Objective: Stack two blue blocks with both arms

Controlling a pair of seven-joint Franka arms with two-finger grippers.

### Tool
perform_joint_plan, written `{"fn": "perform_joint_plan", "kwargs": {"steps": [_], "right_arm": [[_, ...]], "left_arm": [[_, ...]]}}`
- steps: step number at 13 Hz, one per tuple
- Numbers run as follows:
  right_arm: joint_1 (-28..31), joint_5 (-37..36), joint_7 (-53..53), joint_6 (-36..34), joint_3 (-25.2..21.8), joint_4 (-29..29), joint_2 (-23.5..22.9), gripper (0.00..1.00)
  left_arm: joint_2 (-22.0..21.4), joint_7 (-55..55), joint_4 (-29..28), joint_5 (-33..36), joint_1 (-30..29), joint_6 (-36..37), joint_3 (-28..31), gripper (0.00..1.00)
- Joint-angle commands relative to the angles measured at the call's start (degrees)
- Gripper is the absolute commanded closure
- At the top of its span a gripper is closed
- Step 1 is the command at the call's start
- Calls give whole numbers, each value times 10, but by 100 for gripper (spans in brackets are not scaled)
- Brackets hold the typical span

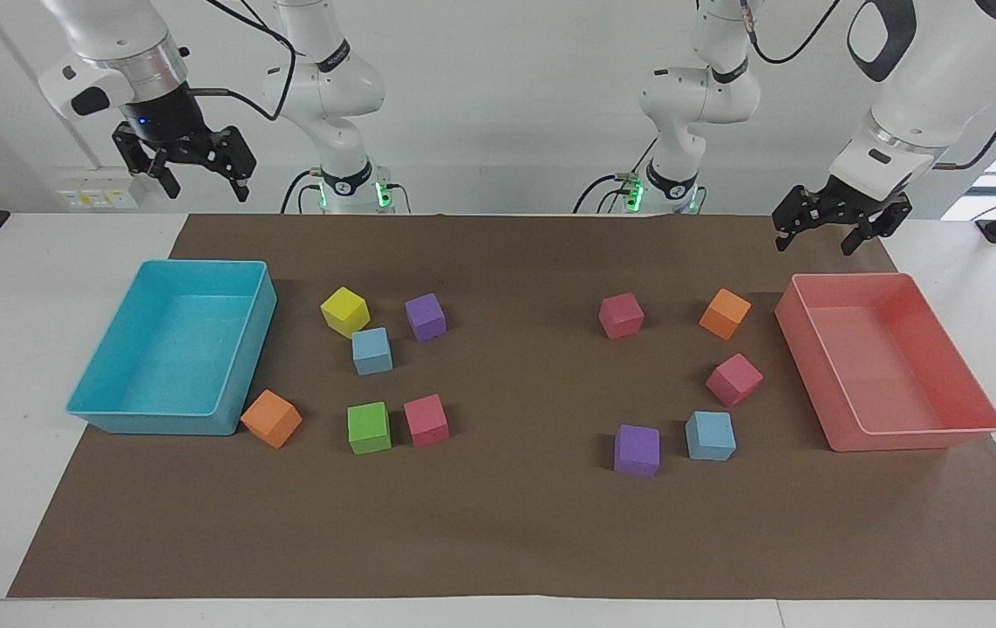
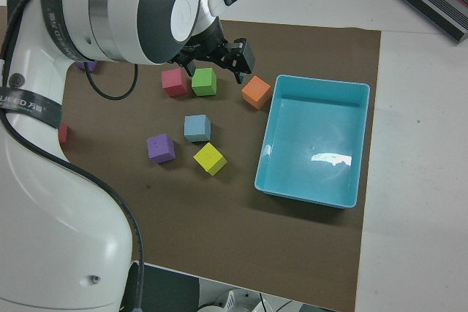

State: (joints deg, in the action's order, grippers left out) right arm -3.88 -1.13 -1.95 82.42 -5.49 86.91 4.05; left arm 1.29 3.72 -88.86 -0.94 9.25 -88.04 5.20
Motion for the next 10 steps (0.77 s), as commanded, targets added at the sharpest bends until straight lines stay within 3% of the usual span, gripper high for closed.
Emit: {"fn": "perform_joint_plan", "kwargs": {"steps": [1,10], "right_arm": [[5,-7,16,-8,6,4,10,0],[5,-4,11,-6,7,12,17,0]], "left_arm": [[0,8,2,9,7,-2,5,0],[0,0,2,9,6,-5,6,0]]}}
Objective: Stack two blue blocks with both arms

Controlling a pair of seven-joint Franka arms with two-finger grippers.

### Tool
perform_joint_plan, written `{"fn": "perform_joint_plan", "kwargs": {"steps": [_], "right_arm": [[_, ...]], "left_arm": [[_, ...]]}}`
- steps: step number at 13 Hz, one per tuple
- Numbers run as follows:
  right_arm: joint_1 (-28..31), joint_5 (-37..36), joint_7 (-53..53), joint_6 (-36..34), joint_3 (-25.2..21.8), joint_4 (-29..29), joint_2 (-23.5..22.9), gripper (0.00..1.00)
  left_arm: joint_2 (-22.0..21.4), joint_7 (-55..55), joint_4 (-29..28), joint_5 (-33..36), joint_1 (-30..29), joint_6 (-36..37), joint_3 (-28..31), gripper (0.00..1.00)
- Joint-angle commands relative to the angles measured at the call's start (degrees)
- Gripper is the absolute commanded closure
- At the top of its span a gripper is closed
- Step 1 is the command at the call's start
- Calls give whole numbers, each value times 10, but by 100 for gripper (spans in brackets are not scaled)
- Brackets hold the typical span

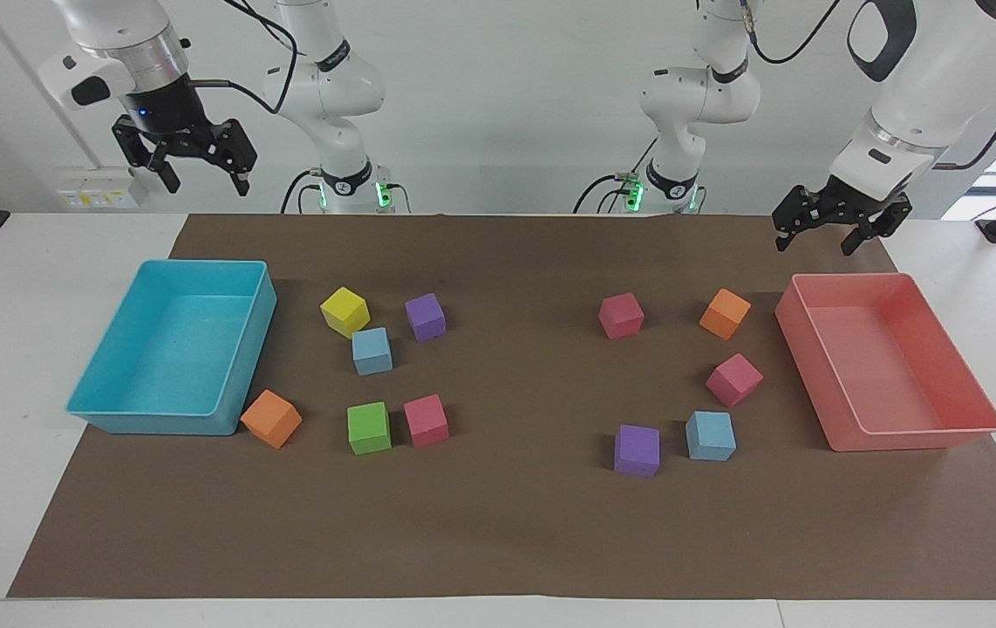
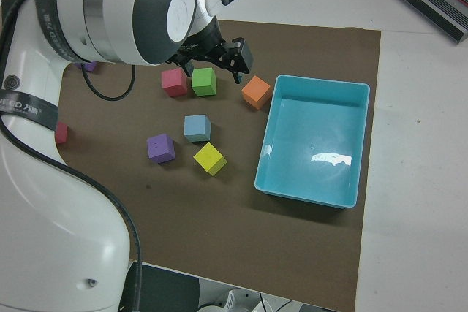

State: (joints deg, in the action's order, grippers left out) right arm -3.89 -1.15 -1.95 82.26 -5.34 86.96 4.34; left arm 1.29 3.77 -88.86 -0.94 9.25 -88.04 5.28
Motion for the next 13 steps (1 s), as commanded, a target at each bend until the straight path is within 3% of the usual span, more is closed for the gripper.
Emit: {"fn": "perform_joint_plan", "kwargs": {"steps": [1,13], "right_arm": [[6,1,11,-5,3,11,14,0],[6,5,12,-5,2,10,14,0]], "left_arm": [[1,-1,3,9,7,-5,5,0],[1,0,3,9,-2,-3,7,0]]}}
